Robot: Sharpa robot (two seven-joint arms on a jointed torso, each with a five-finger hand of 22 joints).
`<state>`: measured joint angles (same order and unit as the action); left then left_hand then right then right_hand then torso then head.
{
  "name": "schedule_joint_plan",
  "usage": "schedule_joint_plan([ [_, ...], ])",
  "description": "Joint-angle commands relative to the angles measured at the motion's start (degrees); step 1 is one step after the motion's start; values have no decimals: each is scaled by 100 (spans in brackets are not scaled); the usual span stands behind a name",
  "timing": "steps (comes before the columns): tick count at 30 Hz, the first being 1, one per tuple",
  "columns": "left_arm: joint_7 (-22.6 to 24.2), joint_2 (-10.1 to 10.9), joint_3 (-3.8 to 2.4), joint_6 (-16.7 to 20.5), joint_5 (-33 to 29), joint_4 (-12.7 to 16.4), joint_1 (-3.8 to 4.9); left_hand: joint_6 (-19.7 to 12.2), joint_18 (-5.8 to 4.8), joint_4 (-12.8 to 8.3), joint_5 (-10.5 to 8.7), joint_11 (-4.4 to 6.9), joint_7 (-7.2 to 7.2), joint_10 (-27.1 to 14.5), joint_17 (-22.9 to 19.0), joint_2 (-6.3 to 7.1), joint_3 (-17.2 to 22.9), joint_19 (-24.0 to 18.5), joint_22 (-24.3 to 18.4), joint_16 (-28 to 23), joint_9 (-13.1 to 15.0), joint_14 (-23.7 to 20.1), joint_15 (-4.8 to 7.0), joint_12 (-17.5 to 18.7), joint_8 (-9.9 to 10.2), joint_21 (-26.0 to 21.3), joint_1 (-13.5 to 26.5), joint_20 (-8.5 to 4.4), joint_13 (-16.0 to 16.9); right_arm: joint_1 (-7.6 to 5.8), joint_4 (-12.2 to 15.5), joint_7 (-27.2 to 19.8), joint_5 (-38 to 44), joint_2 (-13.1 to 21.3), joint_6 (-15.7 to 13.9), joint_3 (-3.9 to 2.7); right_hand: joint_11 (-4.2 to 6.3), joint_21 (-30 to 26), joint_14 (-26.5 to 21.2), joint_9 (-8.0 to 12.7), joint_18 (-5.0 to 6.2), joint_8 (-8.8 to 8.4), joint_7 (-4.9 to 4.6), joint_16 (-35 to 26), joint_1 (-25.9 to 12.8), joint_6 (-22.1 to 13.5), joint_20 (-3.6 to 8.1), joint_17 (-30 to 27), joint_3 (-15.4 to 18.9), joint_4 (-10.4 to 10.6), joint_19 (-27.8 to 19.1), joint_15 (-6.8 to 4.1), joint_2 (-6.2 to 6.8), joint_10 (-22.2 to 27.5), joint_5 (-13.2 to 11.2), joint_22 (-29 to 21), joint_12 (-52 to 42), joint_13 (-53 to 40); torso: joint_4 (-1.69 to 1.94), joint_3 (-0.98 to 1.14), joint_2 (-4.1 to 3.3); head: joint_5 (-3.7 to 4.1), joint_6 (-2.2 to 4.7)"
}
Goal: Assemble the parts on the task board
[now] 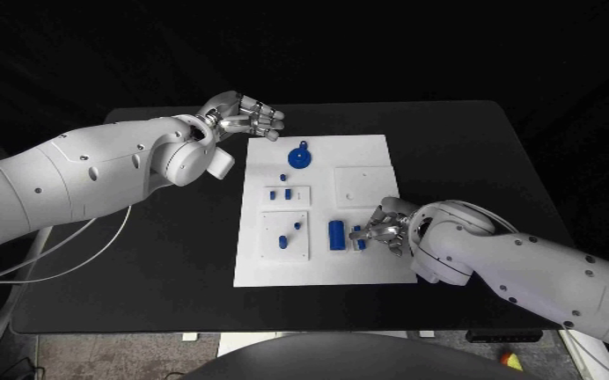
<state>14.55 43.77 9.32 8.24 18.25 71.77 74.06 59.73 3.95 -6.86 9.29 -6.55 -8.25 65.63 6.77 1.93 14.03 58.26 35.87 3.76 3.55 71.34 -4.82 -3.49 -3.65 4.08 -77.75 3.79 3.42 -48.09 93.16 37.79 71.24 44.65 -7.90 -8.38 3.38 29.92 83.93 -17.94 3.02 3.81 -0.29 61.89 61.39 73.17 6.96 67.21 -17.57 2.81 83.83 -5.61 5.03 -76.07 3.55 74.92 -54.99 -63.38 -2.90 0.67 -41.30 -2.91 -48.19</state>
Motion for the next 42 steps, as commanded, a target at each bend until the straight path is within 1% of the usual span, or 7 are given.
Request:
schedule_joint_plan([
  [1,27,-5,-4,-79,-29,16,3,-54,-42,31,8,-26,-5,-25,9,-7,2,33,-13,-10,4,-20,-8,11,4,11,55,5,-5,10,13,-23,-8,-13,101,7,-9,-23,15,13,-85,-16,-44,-42,66,22,15,-9,30,276,175,-18,140,-36,-37,309,43,11,-1,1,0,-5,0],
  [19,15,3,-4,-94,-29,16,3,-57,-42,53,9,-28,-6,-31,11,-7,2,43,-66,-10,3,-24,-9,11,4,14,51,5,-5,10,47,-199,-60,16,-11,8,-20,-76,14,-12,-76,-15,-61,-72,92,21,10,-25,354,621,177,-14,221,-30,-34,302,51,16,-1,4,-1,-15,-15],
  [24,13,5,-4,-92,-29,15,3,-60,-42,57,12,-28,-8,-32,12,-6,5,48,-94,-10,3,-25,-9,11,4,18,38,3,-5,10,33,-244,-69,40,-34,8,-11,-87,14,-12,-79,-17,-53,-79,231,-2,15,-28,308,298,179,-22,27,-27,-27,300,56,19,-1,2,1,-4,-5],
  [34,34,10,-4,-57,-52,-2,4,-60,-42,57,12,-28,-8,-32,12,-6,5,48,-94,-10,3,-25,-9,11,4,18,38,3,-5,8,-24,-679,-371,219,-303,-16,-97,-492,-14,20,-29,-10,-190,-325,151,-392,-24,-204,495,769,129,26,458,89,43,181,226,169,-10,6,8,31,97],
  [37,61,6,-4,-23,-112,-20,4,-59,-42,58,6,-27,-7,-26,14,4,2,54,-114,-9,4,-18,-6,11,4,22,35,1,-5,0,-29,-985,-504,301,-325,-103,-125,-628,-19,95,6,-16,-242,-360,242,-579,-42,-219,1047,801,131,37,342,112,407,138,235,206,-9,8,12,39,163],
  [40,110,-4,-4,39,-217,-51,4,-28,-43,51,-6,-19,1,-5,16,-1,5,58,-119,-8,5,-8,-1,11,0,27,25,-3,-5,-85,-118,-1453,-762,367,-372,-212,-139,-715,-28,162,14,-9,-254,-403,320,-647,-60,-233,2318,489,125,55,-114,144,1256,123,233,246,-17,8,27,74,277],
  [42,153,-17,-5,87,-295,-77,5,-17,-44,53,-29,-14,5,5,18,-3,3,61,-122,-7,5,1,2,10,0,29,27,-4,-5,-179,-249,-1792,-1033,375,-431,-254,-155,-845,-46,192,23,-20,-278,-468,372,-692,-72,-272,2745,300,106,66,-348,190,1291,93,268,300,-26,4,42,92,355],
])
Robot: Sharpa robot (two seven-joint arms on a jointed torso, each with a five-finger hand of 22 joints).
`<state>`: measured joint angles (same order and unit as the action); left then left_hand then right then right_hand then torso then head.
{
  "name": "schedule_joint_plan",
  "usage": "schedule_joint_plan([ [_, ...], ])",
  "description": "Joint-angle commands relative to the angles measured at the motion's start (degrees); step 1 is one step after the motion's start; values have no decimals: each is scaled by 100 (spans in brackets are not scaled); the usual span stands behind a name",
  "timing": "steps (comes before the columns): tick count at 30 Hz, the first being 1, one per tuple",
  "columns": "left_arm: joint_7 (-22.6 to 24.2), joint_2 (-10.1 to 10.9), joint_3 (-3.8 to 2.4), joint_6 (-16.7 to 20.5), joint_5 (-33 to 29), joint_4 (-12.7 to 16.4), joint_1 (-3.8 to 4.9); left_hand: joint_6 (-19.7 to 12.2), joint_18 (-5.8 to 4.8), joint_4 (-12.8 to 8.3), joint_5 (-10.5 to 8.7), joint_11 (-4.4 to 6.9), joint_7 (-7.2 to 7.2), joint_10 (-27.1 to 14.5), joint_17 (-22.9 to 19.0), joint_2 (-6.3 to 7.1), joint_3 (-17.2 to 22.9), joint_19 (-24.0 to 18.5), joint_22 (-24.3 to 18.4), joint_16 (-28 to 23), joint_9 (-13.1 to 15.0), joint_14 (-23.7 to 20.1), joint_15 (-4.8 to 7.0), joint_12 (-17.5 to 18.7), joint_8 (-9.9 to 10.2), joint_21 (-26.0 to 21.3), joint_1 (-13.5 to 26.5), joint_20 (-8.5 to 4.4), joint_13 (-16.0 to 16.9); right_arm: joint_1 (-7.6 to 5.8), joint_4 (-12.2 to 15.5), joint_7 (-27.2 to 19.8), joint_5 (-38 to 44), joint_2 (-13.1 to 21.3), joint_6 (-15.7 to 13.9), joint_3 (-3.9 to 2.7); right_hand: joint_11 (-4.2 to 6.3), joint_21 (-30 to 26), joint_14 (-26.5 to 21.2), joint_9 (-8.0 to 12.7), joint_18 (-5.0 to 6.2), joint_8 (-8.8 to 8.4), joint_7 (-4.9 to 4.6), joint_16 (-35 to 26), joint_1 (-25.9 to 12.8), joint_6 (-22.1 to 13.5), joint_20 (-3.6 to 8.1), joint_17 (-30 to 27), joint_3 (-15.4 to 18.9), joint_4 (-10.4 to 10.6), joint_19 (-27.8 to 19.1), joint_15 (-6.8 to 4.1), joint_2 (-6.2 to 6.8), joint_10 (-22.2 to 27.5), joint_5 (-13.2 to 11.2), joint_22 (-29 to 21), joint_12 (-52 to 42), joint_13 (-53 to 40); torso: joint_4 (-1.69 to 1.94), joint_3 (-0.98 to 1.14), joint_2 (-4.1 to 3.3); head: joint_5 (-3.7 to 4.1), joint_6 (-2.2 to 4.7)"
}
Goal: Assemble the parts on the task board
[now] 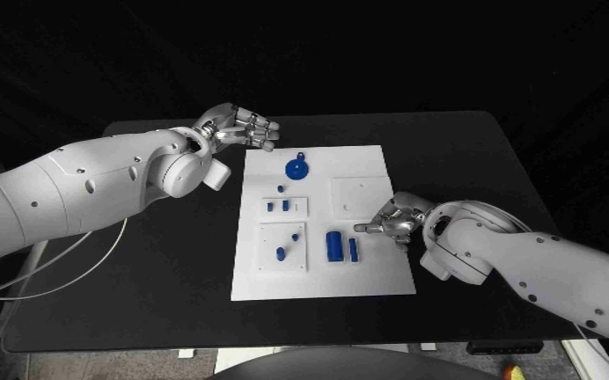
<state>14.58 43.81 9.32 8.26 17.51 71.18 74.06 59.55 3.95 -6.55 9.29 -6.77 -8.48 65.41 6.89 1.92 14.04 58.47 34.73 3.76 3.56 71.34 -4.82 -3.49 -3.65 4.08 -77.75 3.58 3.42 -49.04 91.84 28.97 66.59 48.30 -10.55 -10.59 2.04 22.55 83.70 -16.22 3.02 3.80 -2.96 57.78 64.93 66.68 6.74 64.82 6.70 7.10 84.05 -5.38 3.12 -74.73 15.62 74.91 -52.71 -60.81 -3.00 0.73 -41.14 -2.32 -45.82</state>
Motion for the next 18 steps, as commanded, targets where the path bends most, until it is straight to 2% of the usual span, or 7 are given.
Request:
schedule_joint_plan([
  [1,170,-30,-5,107,-255,-31,5,10,-45,22,-32,9,31,34,7,-5,2,42,-8,-7,5,6,4,10,-1,30,27,16,-5,-125,-187,-1079,-708,7,-186,-46,-22,-198,-38,24,30,-15,-14,-114,17,-48,-46,-74,367,-153,77,39,-172,75,93,69,75,80,-21,-4,38,39,144],
  [5,270,-71,-7,230,-437,-112,6,68,-50,33,-67,31,50,96,8,-28,2,52,-10,-9,5,27,13,10,-2,38,28,6,-6,-358,-674,-1927,-1594,-90,-270,-86,-89,-1295,-408,75,28,3,-80,-1357,48,-242,-115,-1083,476,-295,-267,95,-257,467,135,-510,1000,920,-39,-14,107,55,249],
  [9,359,-135,-9,362,-620,-241,8,97,-57,54,-103,55,66,163,-6,-47,-1,47,-24,-13,5,10,12,10,-2,31,29,7,-6,-541,-1314,-2674,-2642,-293,-218,-101,-290,-1882,-827,202,31,59,-223,-2525,95,-552,-364,-2110,579,-435,-828,330,-408,788,152,-1775,1932,2159,-34,-28,199,57,337],
  [12,432,-222,-10,530,-818,-404,10,96,-66,105,-192,75,118,197,-38,-62,-20,40,-52,-24,3,-69,-12,13,3,17,52,24,-7,-639,-1941,-3191,-3391,-545,-66,-108,-599,-1846,-1352,612,-9,-19,-426,-3838,229,-823,-736,-3311,576,-592,-1827,702,-579,1092,205,-3384,3172,3830,-28,-45,277,51,408],
  [13,461,-254,-11,600,-892,-460,10,87,-62,127,-219,72,128,176,-59,-62,-29,35,-69,-26,3,-138,-29,13,3,9,59,37,-7,-660,-2145,-3344,-3608,-632,-10,-110,-650,-1824,-952,937,157,-11,-419,-4503,261,-804,-938,-4284,592,-705,-1808,818,-626,513,203,-4604,3933,5276,-25,-48,298,50,435],
  [15,515,-303,-12,720,-1041,-550,12,56,-53,160,-286,68,162,71,-107,-48,-53,13,-109,-31,0,-309,-50,14,6,-11,69,73,-7,-689,-2489,-3590,-3933,-785,76,-120,-846,-1880,-1533,1149,12,-25,-506,-5174,371,-856,-1113,-4932,508,-809,-2351,1045,-701,1056,190,-5445,4484,5646,-16,-53,327,55,520],
  [18,589,-389,-15,848,-1289,-705,13,-13,-14,221,-316,57,194,-137,-235,-45,-100,-150,-298,-26,-2,-628,-99,16,5,-42,50,198,-11,-722,-3059,-3965,-4286,-1062,229,-183,-980,-1860,-2010,1263,126,-22,-467,-5399,455,-1098,-1433,-6056,270,-957,-2927,1268,-818,1356,201,-6500,4892,5744,-21,-52,362,67,611],
])
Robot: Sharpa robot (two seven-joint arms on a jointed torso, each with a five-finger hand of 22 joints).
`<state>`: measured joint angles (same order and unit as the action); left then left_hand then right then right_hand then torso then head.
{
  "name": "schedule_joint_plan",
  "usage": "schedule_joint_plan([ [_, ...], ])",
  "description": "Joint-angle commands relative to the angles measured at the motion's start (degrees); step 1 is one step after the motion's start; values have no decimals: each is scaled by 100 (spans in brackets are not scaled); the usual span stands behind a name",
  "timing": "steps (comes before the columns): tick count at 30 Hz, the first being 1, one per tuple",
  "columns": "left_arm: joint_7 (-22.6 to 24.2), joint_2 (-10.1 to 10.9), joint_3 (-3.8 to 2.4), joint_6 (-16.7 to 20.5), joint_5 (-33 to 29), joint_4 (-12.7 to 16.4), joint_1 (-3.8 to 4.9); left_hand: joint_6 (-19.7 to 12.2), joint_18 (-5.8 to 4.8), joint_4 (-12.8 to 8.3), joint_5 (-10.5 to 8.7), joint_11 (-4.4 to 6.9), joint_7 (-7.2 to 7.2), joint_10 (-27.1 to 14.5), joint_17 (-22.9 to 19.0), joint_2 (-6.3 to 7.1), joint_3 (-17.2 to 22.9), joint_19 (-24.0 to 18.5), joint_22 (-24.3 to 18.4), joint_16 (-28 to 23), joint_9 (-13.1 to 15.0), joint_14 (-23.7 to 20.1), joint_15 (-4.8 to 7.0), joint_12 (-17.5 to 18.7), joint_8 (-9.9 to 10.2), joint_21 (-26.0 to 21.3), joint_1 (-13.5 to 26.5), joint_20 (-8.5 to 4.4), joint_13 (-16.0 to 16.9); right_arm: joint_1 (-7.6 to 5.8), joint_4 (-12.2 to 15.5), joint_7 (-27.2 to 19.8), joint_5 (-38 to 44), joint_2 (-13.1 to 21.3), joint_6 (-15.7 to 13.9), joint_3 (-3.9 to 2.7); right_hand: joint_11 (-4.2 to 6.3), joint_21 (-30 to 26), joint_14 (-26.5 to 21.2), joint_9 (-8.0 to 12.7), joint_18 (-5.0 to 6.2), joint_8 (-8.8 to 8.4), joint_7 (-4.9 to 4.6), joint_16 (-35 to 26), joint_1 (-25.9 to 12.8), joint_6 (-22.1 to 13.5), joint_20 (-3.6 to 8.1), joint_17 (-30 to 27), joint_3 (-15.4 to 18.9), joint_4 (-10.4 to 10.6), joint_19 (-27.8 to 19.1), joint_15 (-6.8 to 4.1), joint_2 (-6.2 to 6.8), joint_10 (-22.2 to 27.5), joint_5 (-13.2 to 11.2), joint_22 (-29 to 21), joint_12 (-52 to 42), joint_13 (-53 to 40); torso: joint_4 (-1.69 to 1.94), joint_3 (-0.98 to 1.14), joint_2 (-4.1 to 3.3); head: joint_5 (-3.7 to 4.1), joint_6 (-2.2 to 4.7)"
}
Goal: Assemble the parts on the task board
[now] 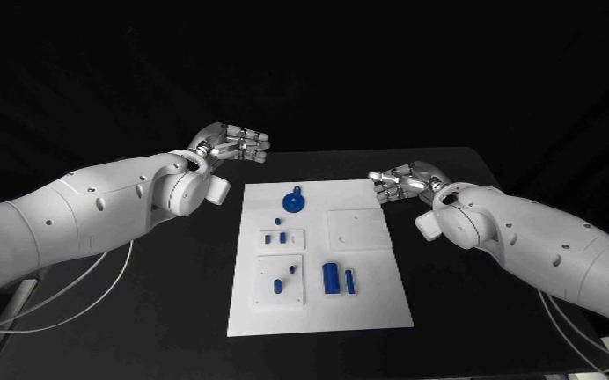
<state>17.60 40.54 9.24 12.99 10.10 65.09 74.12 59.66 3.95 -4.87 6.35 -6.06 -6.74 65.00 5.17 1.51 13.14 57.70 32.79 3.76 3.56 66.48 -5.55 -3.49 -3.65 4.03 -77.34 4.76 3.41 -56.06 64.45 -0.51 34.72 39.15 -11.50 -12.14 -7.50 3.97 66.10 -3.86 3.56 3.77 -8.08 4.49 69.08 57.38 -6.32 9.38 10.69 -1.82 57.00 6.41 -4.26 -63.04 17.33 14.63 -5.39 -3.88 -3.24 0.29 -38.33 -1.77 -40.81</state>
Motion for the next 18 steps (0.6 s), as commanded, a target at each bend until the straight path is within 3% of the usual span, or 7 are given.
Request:
schedule_joint_plan([
  [1,305,-95,-8,393,-607,-148,6,-28,23,73,-21,-13,29,-123,-100,-6,-34,-108,-214,-18,-3,-196,-33,16,7,-31,-5,128,-9,-24,-463,-1104,-1168,-217,358,-45,-17,45,-335,44,140,-40,66,-65,24,-326,-197,-597,-218,-129,-268,97,-68,274,25,-755,164,58,0,-12,100,8,139],
  [7,372,-247,-10,382,-827,-351,5,-56,236,137,-14,-3,72,-290,-141,-66,-153,-185,-856,-37,-2,-457,-63,11,3,-30,-54,377,-8,-38,-962,-1416,-1369,-490,450,-113,-1,104,-650,57,536,-54,113,-107,-91,-538,-619,-594,-366,-184,-677,102,-84,542,-2,-1083,206,61,6,-3,135,-37,293],
  [14,411,-342,-9,288,-891,-450,3,-15,360,145,-2,4,68,-245,-141,-115,-178,-65,-1463,-33,-4,-412,-52,20,7,-12,-63,470,-15,-41,-1072,-1556,-1420,-616,431,-176,-54,88,-673,58,553,-49,50,-95,-120,-669,-632,-593,-366,-172,-740,149,-81,546,-30,-1082,200,56,15,10,135,-41,441],
  [15,230,-314,-4,282,-662,-433,-3,-1825,-395,487,-635,606,674,-2143,-517,-151,-1314,-5770,-3279,-376,-356,-2307,555,349,365,-403,2279,-476,-341,-38,-1063,-1178,-1179,-593,259,-163,750,-397,-2434,386,-356,-377,808,-449,-2116,-5738,632,-938,-1069,182,-5700,-641,426,2270,-1733,-1463,539,388,8,-2,132,-39,360],
  [16,234,-311,-8,293,-663,-421,-8,-1895,-395,487,-635,606,674,-2219,-517,-151,-1314,-5770,-3279,-376,-356,-2378,555,349,365,-403,2377,-476,-341,-39,-1052,-1183,-1186,-590,248,-158,750,-397,-2529,386,-356,-377,808,-449,-2231,-5738,632,-938,-1069,182,-5700,-641,426,6304,-1733,-1463,539,388,11,-2,138,-37,362],
  [17,242,-305,-15,315,-666,-399,-19,-5966,-395,487,-635,606,674,-2349,-517,-151,-1314,-5770,-3279,-376,-356,-2506,555,349,365,-403,2549,-476,-341,-42,-1030,-1194,-1201,-583,226,-150,750,-397,-6610,386,-356,-377,808,-449,-2386,-5738,632,-938,-1069,182,-5700,-641,426,6304,-1733,-1463,539,388,17,-2,149,-33,368],
  [18,260,-292,-32,368,-672,-344,-45,-5966,-395,487,-635,606,674,-6500,-517,-151,-1314,-5770,-3279,-376,-356,-6648,555,349,365,-403,2795,-476,-341,-47,-975,-1221,-1236,-565,172,-129,750,-397,-6610,386,-356,-377,808,-449,-2610,-5738,632,-938,-1069,182,-5700,-641,426,6304,-1733,-1463,539,388,32,-4,177,-22,381],
])
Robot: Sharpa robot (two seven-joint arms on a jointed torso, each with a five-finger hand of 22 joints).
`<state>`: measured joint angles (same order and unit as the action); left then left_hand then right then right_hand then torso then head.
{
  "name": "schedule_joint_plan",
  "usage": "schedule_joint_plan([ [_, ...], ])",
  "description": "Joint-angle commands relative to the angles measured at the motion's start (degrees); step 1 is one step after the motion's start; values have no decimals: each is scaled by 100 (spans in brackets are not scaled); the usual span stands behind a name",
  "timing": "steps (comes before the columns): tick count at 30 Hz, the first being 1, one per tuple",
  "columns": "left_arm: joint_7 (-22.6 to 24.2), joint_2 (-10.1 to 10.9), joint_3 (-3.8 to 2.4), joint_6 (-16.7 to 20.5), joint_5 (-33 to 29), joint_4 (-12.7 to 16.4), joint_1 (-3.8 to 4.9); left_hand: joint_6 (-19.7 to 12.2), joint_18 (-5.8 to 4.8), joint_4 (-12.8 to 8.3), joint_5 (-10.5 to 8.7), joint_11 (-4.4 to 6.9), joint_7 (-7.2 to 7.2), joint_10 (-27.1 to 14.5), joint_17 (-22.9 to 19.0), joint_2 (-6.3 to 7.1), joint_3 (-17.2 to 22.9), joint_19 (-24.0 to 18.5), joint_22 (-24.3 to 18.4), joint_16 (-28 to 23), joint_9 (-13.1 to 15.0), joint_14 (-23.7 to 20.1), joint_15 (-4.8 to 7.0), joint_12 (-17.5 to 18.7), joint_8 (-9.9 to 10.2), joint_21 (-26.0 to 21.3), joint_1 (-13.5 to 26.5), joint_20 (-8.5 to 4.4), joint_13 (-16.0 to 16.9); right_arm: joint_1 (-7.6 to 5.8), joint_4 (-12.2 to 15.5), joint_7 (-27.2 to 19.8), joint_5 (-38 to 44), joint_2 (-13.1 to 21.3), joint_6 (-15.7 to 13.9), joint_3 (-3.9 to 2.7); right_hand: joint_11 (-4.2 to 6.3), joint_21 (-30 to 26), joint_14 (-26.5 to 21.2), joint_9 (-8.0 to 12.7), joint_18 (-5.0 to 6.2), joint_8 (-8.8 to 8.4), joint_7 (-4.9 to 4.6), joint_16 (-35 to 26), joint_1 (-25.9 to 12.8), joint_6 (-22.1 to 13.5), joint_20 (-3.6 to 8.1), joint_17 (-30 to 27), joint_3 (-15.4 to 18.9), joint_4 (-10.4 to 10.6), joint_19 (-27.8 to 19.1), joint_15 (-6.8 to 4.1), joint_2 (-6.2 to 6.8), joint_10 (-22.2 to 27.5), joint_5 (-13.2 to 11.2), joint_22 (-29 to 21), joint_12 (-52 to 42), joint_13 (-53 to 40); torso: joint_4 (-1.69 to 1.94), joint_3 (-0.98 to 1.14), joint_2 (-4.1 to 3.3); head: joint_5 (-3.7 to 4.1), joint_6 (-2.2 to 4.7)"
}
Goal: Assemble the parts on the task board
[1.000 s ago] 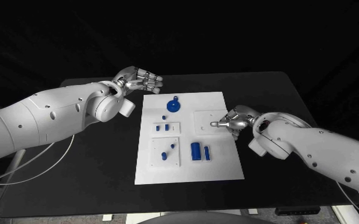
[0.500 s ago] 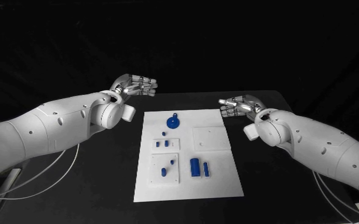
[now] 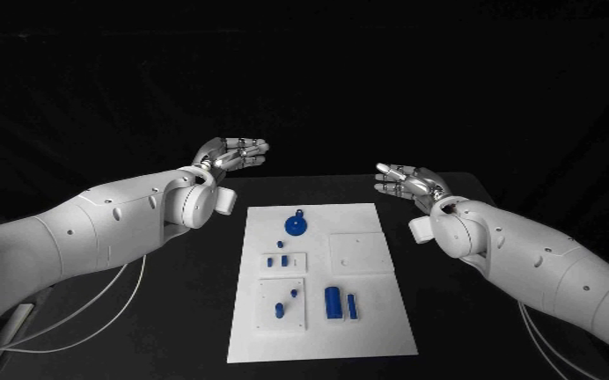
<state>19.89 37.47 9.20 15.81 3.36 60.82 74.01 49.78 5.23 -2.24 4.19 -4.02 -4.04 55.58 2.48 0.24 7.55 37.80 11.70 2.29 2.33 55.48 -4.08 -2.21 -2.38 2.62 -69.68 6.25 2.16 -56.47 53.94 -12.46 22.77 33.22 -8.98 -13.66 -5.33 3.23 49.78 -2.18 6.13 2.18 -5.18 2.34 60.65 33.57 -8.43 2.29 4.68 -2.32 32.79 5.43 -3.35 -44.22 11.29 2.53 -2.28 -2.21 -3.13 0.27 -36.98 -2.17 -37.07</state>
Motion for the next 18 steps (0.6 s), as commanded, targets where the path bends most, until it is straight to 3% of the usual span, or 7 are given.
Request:
schedule_joint_plan([
  [1,49,28,-44,135,-5,134,-58,-4978,-523,224,-419,402,404,-5558,-248,-24,-755,-3780,-1170,-229,-233,-5548,408,221,238,-262,2269,-625,-216,-12,127,-50,-72,44,-129,43,533,-323,-4978,218,-613,-218,518,-234,-1973,-3357,843,-229,-468,232,-3279,-543,335,4422,-1129,-253,228,221,35,-3,67,27,19],
  [2,69,43,-63,194,-12,195,-87,-4978,-523,224,-419,402,404,-5558,-248,-24,-755,-3780,-1170,-229,-233,-5548,408,221,238,-262,2442,-625,-216,-18,188,-80,-111,63,-189,66,533,-323,-4978,218,-613,-218,518,-234,-6065,-3357,843,-229,-468,232,-3279,-543,335,4422,-1129,-253,228,221,52,-5,98,39,34],
  [5,154,106,-142,437,-42,446,-207,-4978,-523,224,-419,402,404,-5558,-248,-24,-755,-3780,-1170,-229,-233,-5548,408,221,238,-262,2937,-625,-216,-44,440,-202,-271,143,-434,162,533,-323,-4978,218,-613,-218,518,-234,-6065,-3357,843,-229,-468,232,-3279,-543,335,4422,-1129,-253,228,221,120,-11,224,85,96],
  [6,190,132,-176,540,-55,552,-257,-4978,-523,224,-419,402,404,-5558,-248,-24,-755,-3780,-1170,-229,-233,-5548,408,221,238,-262,6968,-625,-216,-55,545,-253,-338,176,-536,202,533,-323,-4978,218,-613,-218,518,-234,-6065,-3357,843,-229,-468,232,-3279,-543,335,4422,-1129,-253,228,221,149,-13,276,105,121],
  [8,295,209,-273,839,-92,861,-405,-4978,-523,224,-419,402,404,-5558,-248,-24,-755,-3780,-1170,-229,-233,-5548,408,221,238,-262,6968,-625,-216,-86,853,-402,-533,274,-837,319,533,-323,-4978,218,-613,-218,518,-234,-6065,-3357,843,-229,-468,232,-3279,-543,335,4422,-1129,-253,228,221,217,-19,402,151,183],
  [12,538,389,-499,1537,-177,1579,-748,-4978,-523,224,-419,402,404,-5558,-248,-24,-755,-3780,-1170,-229,-233,-5548,408,221,238,-262,6968,-625,-216,-161,1574,-751,-991,503,-1539,594,533,-323,-4978,218,-613,-218,518,-234,-6065,-3357,843,-229,-468,232,-3279,-543,335,4422,-1129,-253,228,221,294,-26,545,204,252],
  [18,836,608,-776,2388,-282,2457,-1167,-4978,-523,224,-419,402,404,-5558,-248,-24,-755,-3780,-1170,-229,-233,-5548,408,221,238,-262,6968,-625,-216,-273,2668,-1281,-1685,851,-2605,1011,533,-323,-4978,218,-613,-218,518,-234,-6065,-3357,843,-229,-468,232,-3279,-543,335,4422,-1129,-253,228,221,313,-27,580,217,269],
])
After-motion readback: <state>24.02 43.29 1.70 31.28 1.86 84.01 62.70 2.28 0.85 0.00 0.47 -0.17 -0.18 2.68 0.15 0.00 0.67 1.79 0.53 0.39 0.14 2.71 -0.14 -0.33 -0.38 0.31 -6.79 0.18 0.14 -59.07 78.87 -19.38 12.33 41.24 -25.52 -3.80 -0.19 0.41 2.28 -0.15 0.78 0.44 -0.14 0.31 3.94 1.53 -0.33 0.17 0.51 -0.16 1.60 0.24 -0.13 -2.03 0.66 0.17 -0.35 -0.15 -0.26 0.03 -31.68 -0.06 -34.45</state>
